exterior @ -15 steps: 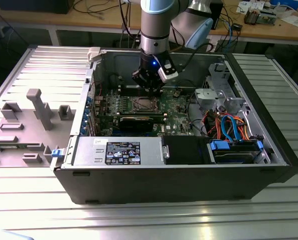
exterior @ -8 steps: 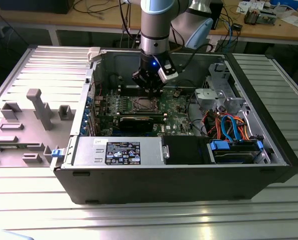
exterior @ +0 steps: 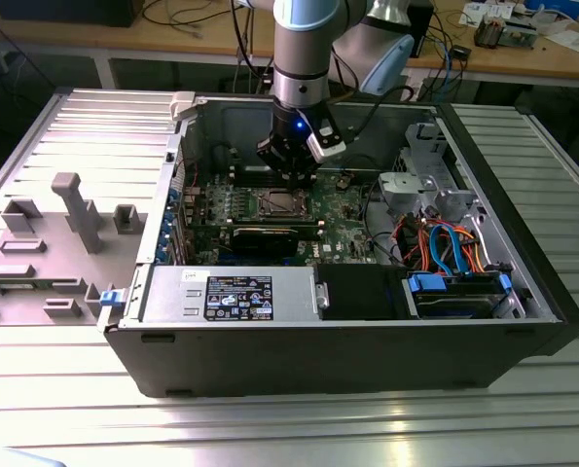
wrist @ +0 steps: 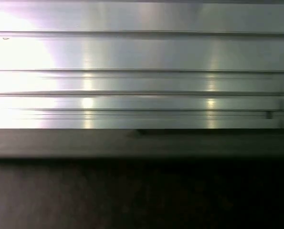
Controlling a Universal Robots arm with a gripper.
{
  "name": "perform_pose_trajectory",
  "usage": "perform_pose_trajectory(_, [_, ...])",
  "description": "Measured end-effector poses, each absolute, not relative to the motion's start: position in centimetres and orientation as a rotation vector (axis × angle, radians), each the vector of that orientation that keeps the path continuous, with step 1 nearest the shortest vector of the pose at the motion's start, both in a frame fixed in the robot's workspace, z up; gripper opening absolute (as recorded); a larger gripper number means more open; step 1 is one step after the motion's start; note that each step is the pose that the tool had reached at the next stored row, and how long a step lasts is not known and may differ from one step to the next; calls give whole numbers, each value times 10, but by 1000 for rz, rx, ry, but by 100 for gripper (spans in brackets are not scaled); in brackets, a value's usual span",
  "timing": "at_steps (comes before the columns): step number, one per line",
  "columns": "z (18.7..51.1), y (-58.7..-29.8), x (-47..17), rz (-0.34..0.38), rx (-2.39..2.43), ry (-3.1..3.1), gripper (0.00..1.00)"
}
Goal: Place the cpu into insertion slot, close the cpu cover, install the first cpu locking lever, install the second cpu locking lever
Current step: 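Install the first cpu locking lever, then install the second cpu locking lever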
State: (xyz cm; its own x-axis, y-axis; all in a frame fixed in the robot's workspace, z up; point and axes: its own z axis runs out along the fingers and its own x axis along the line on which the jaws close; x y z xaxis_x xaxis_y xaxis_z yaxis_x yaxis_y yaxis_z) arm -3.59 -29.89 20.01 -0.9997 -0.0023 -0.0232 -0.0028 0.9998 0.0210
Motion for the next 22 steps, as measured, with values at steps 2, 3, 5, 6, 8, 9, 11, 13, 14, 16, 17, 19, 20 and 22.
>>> perform_pose_trajectory(2, [202,-299,-36,34,-4,3117,11])
perform_pose_trajectory(3, [203,-298,-36,35,-4,3117,11])
perform_pose_trajectory(5, [206,-299,-36,33,-4,3118,11])
perform_pose_trajectory(6, [208,-299,-36,33,-4,3118,11])
perform_pose_trajectory(8, [209,-299,-36,29,-4,3118,11])
perform_pose_trajectory(9, [209,-300,-36,29,-4,3118,11])
perform_pose_trajectory(11, [209,-301,-36,29,-4,3118,11])
perform_pose_trajectory(13, [209,-301,-36,29,-4,3118,11])
perform_pose_trajectory(14, [209,-301,-36,29,-4,3118,11])
perform_pose_trajectory(16, [209,-301,-36,29,-4,3118,11])
perform_pose_trajectory(17, [209,-301,-36,29,-4,3118,11])
perform_pose_trajectory(19, [209,-301,-36,29,-4,3118,11])
perform_pose_trajectory(20, [209,-301,-36,29,-4,3118,11])
perform_pose_trajectory(22, [209,-302,-36,29,-4,3118,11])
